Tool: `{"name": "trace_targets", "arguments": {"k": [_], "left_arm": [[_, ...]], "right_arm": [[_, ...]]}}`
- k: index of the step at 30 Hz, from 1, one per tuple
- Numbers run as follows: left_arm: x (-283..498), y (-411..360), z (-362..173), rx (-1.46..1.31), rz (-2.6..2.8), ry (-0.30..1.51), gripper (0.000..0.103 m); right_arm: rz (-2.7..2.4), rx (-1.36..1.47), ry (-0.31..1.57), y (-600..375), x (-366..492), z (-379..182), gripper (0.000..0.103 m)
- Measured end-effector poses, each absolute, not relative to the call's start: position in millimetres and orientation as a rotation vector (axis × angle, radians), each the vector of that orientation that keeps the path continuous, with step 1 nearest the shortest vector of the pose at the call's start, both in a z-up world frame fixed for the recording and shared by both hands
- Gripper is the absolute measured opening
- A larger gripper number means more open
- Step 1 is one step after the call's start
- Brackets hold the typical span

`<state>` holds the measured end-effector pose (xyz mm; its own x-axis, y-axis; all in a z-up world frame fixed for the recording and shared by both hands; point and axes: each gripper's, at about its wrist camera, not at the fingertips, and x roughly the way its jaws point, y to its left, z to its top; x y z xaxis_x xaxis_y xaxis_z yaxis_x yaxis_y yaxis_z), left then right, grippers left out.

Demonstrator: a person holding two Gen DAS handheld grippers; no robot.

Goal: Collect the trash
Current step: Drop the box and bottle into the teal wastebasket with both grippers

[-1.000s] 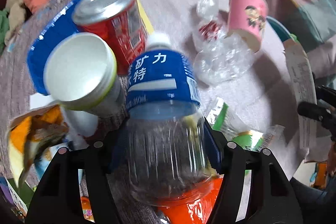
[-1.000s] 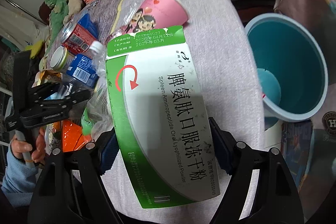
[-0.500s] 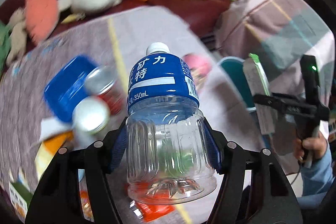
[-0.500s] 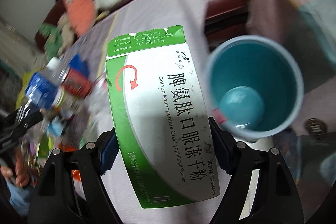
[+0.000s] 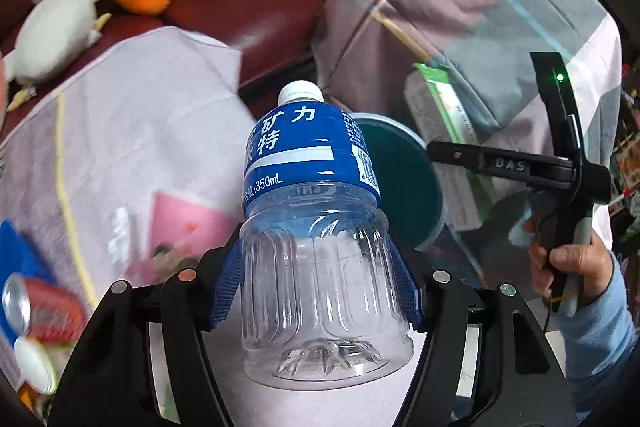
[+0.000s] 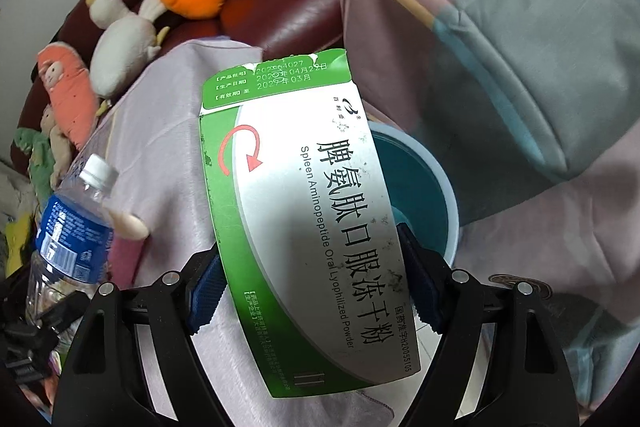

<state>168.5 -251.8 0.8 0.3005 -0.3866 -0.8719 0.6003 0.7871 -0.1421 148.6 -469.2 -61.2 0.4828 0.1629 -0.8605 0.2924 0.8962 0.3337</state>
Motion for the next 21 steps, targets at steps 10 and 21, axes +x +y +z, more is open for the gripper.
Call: {"name": "trace_targets", "arguments": {"k": [10, 21], "left_arm": [[183, -283, -30, 0.247, -0.668, 1.132, 0.066], [184, -307, -47, 0.281, -0.705, 1.149, 0.066]], "right_arm": [[-0.069, 0.472, 1.076, -477, 154, -75, 0.078], [-0.143, 0.490, 1.058, -496, 133, -58, 0.082]]}}
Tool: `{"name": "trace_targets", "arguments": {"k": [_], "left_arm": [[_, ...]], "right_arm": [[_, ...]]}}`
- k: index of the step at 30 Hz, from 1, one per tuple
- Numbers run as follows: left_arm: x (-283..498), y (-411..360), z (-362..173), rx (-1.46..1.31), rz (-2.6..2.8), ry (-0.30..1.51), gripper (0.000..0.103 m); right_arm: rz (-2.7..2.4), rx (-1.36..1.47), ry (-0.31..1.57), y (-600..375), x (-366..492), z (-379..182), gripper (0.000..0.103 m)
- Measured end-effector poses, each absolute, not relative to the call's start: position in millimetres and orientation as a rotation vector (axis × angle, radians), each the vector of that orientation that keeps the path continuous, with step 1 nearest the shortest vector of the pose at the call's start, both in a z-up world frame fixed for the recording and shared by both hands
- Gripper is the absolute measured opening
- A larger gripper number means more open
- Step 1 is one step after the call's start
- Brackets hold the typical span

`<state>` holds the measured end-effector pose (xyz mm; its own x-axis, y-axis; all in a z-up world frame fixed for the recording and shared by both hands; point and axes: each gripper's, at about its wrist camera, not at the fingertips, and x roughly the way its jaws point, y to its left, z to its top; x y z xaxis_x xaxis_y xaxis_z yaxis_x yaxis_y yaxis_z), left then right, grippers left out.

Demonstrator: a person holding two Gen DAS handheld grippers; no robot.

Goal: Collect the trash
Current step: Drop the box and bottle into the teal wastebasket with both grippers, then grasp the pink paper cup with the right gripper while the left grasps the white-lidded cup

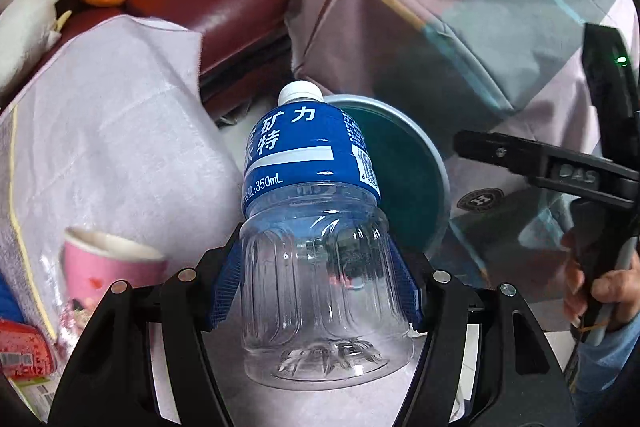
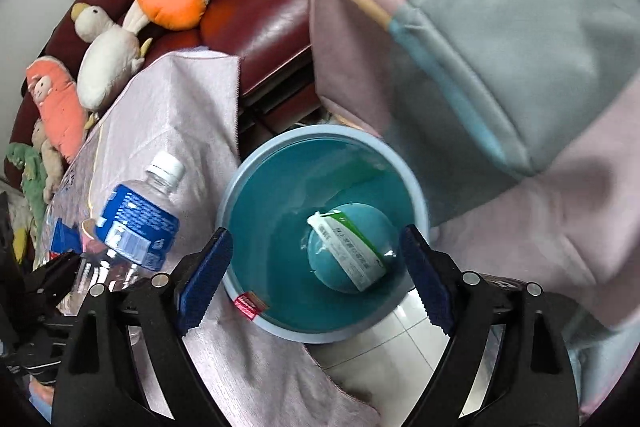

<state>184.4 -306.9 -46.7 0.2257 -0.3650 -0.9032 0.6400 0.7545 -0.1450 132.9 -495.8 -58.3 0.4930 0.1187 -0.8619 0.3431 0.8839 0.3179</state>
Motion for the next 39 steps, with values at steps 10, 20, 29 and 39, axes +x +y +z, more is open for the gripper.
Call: {"name": "trace_targets", "arguments": {"k": [10, 20, 29, 39], "left_arm": [[186, -319, -52, 0.266, -0.674, 1.144, 0.089], [177, -286, -39, 0.221, -0.643, 1.141, 0.090], [158, -230, -18, 0.187, -0.578, 1.111, 0.090], [138, -141, 9, 0.161, -0.449, 1.040, 0.090]], "right_arm": [[-0.198, 0.506, 1.054, -511, 121, -48, 0.082], [-0.184, 0.486, 1.066, -493, 121, -41, 0.082], [-0.122, 0.439, 1.095, -448, 114, -34, 0.082], [-0.034, 0.357, 1.137, -375, 113, -29, 0.082]]}}
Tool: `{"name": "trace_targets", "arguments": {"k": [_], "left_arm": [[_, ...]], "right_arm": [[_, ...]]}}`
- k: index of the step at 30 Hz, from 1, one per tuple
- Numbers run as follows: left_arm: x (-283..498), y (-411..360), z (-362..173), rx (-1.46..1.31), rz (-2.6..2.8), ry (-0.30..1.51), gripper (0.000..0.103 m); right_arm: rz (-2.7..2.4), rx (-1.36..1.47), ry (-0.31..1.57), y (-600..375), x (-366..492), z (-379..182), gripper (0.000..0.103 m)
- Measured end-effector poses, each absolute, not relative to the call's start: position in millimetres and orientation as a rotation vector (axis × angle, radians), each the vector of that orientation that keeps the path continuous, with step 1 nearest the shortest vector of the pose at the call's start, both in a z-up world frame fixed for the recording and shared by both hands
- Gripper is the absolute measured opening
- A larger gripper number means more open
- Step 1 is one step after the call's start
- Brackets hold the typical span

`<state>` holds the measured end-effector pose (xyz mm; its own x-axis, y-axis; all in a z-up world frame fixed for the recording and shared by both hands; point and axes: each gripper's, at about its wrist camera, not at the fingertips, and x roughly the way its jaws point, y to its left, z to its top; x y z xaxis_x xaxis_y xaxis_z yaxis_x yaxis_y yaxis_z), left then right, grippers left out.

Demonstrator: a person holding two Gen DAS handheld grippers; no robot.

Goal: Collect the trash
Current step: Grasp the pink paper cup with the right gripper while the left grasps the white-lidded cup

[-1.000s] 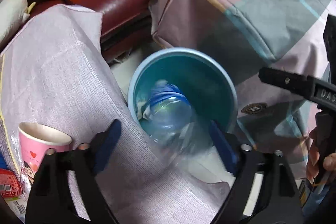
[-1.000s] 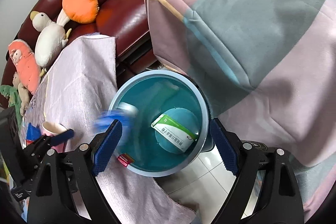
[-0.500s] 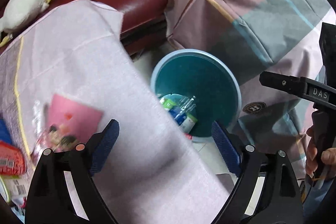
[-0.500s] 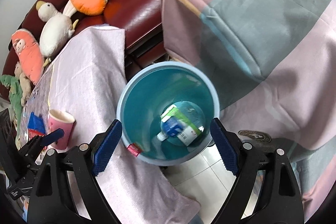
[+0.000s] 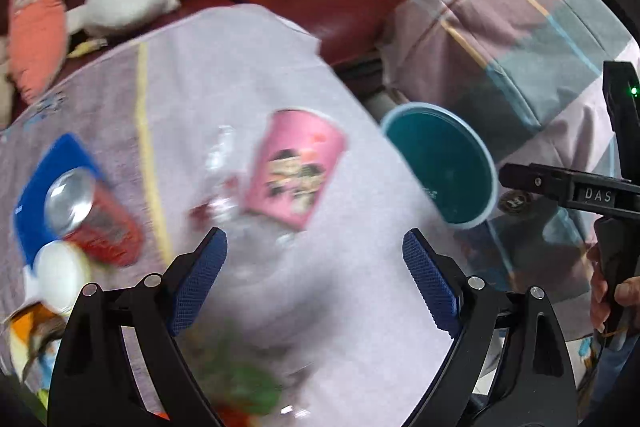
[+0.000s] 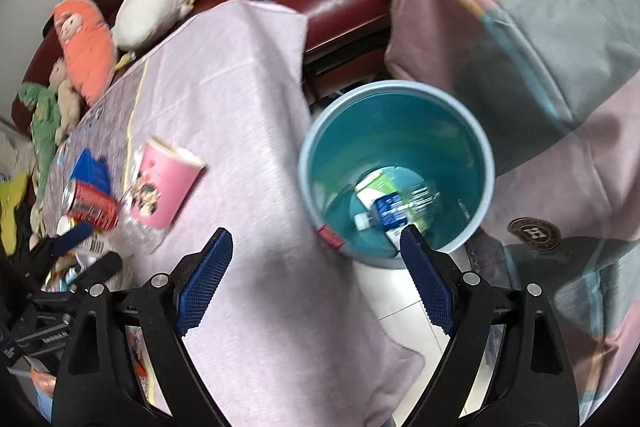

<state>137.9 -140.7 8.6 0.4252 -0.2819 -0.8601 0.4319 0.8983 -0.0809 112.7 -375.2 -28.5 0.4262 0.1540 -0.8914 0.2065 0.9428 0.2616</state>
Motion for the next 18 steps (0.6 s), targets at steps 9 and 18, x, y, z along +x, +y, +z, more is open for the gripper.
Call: {"name": "trace_targets", "arguments": {"k": [9, 18], "left_arm": [[130, -40, 31, 0.119, -0.297, 0.951, 0.091], [146, 36, 15, 0.094, -0.183, 0.968, 0.093]], "right_arm": [[0.018, 0.282, 1.171, -312, 117, -23, 0.082], [0.074, 0.207, 1.192, -252, 130, -19, 0.082]]}}
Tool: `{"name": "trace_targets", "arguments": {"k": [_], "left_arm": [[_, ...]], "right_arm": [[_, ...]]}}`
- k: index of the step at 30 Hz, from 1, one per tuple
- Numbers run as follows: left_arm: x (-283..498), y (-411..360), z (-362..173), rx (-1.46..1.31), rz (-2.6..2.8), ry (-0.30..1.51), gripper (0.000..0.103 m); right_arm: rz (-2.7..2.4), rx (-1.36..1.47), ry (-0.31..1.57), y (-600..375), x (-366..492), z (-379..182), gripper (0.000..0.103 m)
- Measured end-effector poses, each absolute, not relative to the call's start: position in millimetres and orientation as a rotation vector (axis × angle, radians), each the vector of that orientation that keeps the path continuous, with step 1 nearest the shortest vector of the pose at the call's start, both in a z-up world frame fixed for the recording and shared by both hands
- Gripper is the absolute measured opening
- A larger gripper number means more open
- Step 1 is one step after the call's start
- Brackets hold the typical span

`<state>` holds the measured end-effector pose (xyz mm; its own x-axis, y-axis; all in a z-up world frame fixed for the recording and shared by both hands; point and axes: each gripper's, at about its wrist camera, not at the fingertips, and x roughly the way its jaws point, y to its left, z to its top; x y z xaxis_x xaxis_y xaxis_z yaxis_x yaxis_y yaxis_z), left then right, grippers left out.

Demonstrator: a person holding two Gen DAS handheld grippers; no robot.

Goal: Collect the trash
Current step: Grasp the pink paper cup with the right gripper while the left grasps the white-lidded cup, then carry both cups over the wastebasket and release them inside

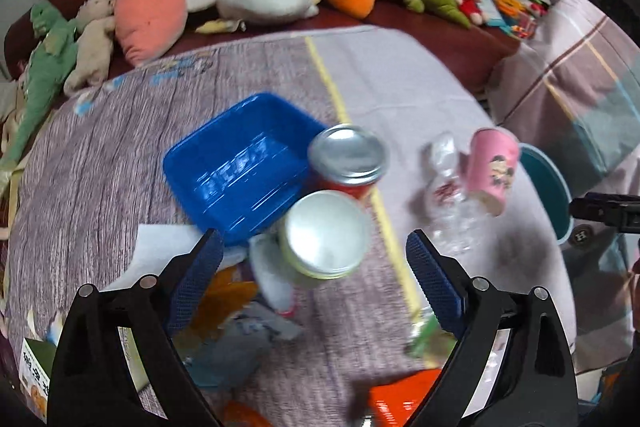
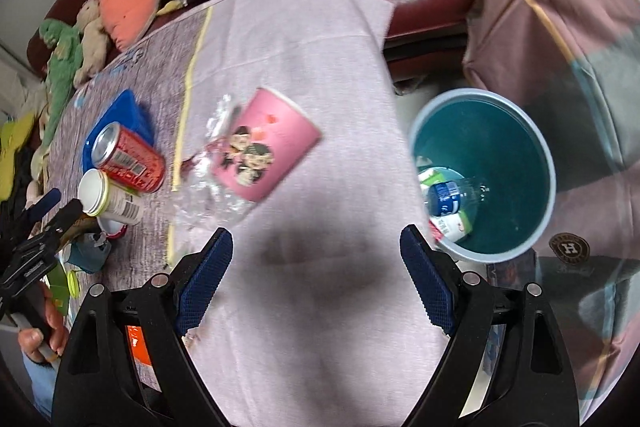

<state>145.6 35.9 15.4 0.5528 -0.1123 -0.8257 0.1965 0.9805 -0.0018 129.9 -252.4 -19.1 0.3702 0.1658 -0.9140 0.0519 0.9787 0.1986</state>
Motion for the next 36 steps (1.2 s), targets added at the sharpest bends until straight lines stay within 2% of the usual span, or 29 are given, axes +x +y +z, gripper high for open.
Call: {"name": "trace_targets", "arguments": {"k": [15, 16, 17, 33, 34, 35, 36], "left_arm": [[161, 22, -24, 0.160, -0.247, 0.987, 0.092], [162, 23, -25, 0.153, -0.255, 0.982, 0.079], [163, 23, -26, 0.148, -0.263, 0.983, 0.060], [172, 30, -42, 0.075, -0.263, 1.023, 0.059], [172, 30, -43, 0.070, -0.260, 1.024, 0.059], [172, 31, -42, 0.064, -0.255, 1.021, 0.056], [172, 31, -41, 0.062, -0.251, 1.017, 0.054]], "right_arm": [[0.041, 0.242, 1.226, -231, 164, -35, 0.082], [0.037, 0.249, 1.225, -232, 167, -35, 0.082], [0.034, 0.256, 1.224, -233, 170, -36, 0.082], [0.085, 0.415, 1.269, -224, 229, -83, 0.082], [0.088, 0.421, 1.275, -224, 229, -88, 0.081], [0.094, 0.424, 1.273, -223, 229, -90, 0.072], [0.114, 0.430, 1.261, -223, 228, -92, 0.070]]}}
